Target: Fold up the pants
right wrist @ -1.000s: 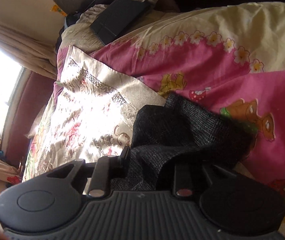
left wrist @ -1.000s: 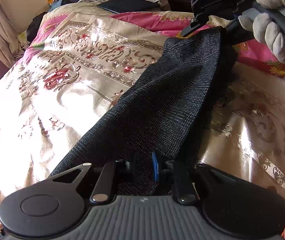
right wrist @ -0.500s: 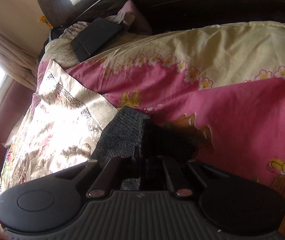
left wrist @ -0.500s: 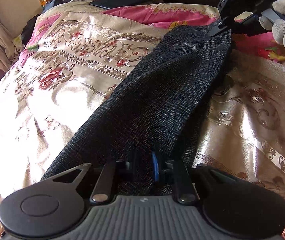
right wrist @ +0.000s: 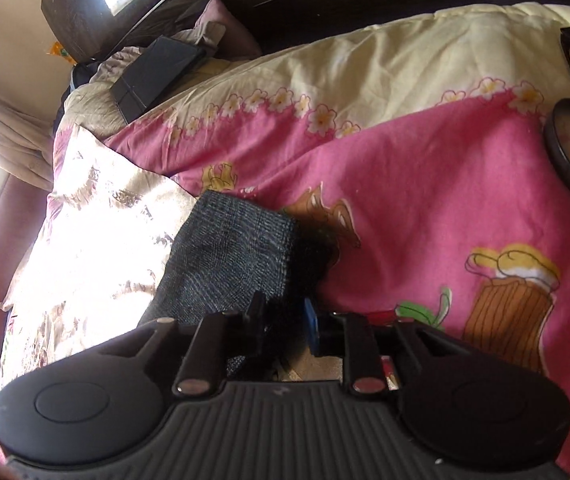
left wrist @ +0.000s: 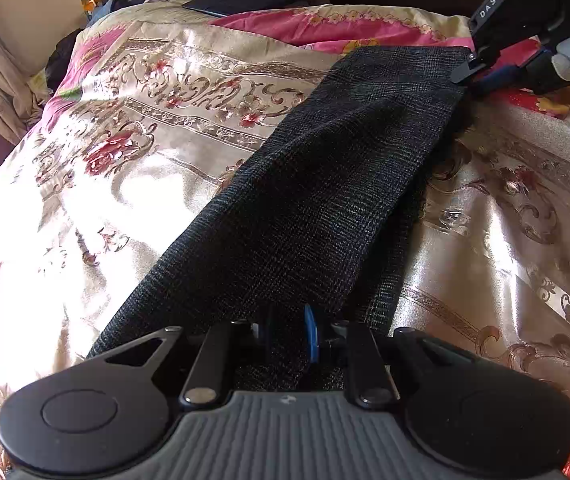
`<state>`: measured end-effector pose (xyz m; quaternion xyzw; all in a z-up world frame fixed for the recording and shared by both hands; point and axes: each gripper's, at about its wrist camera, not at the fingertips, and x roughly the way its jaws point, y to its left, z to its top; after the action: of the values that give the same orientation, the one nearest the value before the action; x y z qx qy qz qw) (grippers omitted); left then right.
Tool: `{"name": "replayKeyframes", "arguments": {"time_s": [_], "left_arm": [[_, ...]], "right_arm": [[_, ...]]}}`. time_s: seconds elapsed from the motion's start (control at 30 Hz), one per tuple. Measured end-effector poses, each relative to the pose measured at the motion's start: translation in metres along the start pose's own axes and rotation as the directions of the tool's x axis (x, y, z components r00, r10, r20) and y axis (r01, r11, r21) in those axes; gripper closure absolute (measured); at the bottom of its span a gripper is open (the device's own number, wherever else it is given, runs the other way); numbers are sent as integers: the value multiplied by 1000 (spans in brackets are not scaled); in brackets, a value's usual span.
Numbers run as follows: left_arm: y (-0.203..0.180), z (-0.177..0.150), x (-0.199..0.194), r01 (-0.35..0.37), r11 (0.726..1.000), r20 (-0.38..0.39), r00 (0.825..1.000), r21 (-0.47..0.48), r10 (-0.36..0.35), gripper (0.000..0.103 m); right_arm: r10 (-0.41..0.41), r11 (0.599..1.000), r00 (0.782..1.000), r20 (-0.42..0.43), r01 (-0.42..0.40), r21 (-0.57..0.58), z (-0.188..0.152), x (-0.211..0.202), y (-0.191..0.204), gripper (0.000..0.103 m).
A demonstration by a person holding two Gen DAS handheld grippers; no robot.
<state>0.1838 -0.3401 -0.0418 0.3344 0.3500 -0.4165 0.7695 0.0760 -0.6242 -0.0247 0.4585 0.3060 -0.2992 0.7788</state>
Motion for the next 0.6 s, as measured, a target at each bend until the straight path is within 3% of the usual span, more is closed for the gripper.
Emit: {"name": "replayKeyframes", "arguments": {"time_s": [0.1,0.27,0.37,0.43,0.6], "left_arm": [[-1,0,0,1,1000,0,1000,6,-1,69],[-2,1,3,0,1000,1,1000,13,0,69],[-2,4,3,-4,1000,20,1000,1,4,69],[0,7,1,-7,1000,36,999,-17,8,69],[4,14,2,-24,999,69,997,-39,27,69]], "right_arm": [[23,997,1000,1,-23,70,3,3,-4,74],[34,996,998,53,-38,77,0,10,-12,67],[67,991,996,54,-73,110,2,25,-16,56],[89,990,993,74,-97,103,-3,24,-19,56],[182,970,981,59,-189,155,4,24,-26,84]]}}
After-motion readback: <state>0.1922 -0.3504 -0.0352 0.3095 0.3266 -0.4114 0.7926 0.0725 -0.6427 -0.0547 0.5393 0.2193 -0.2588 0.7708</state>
